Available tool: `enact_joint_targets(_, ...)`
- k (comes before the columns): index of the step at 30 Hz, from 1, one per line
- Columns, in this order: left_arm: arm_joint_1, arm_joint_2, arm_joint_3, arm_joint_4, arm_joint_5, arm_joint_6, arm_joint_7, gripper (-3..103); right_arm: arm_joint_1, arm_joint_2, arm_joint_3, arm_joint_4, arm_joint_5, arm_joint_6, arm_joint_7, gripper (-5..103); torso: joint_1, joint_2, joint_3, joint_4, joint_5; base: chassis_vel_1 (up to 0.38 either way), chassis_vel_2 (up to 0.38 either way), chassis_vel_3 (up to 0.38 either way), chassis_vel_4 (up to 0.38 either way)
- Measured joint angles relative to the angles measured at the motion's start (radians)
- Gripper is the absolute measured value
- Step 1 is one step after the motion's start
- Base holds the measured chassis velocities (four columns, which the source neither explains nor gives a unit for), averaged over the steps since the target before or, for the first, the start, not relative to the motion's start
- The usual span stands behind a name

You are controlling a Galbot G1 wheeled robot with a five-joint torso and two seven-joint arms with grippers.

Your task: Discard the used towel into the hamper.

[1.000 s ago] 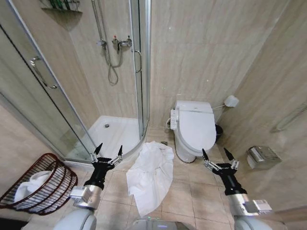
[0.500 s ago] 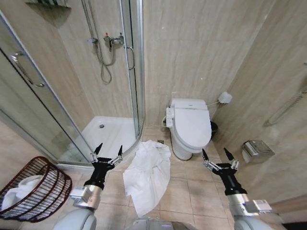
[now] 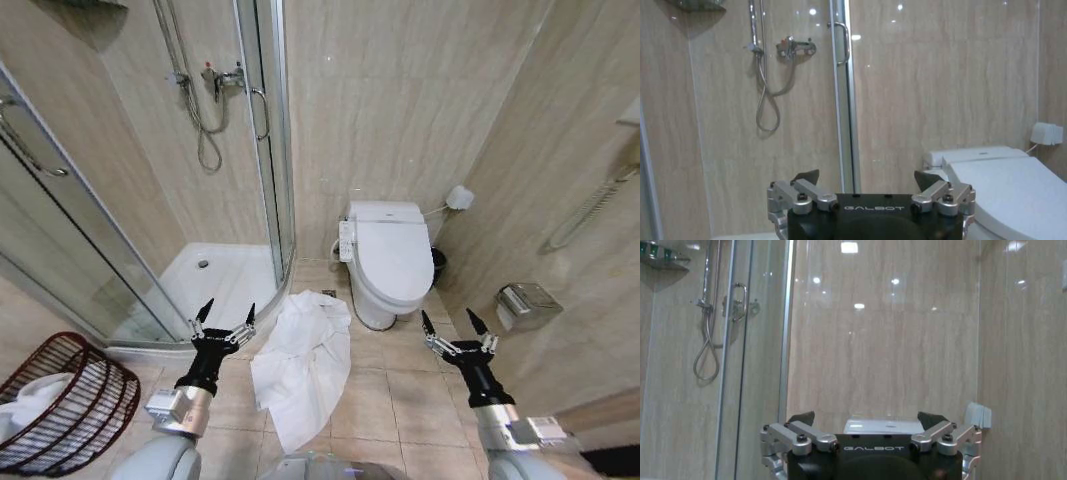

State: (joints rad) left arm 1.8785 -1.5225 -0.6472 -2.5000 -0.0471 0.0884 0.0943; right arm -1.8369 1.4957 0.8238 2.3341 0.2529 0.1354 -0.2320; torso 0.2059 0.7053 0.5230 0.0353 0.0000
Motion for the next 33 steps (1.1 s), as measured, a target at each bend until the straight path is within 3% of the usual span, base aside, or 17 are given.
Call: enact_joint_targets(33,0.0,0.0,0.0,0.0,0.0,0.0,0.0,93,0.0,0.0,0.0,0.0,0.0,0.0,0.0,100,-0.053,-0.121,-0.068,0.0,0.0,0.008,0.005,0.006,0.005)
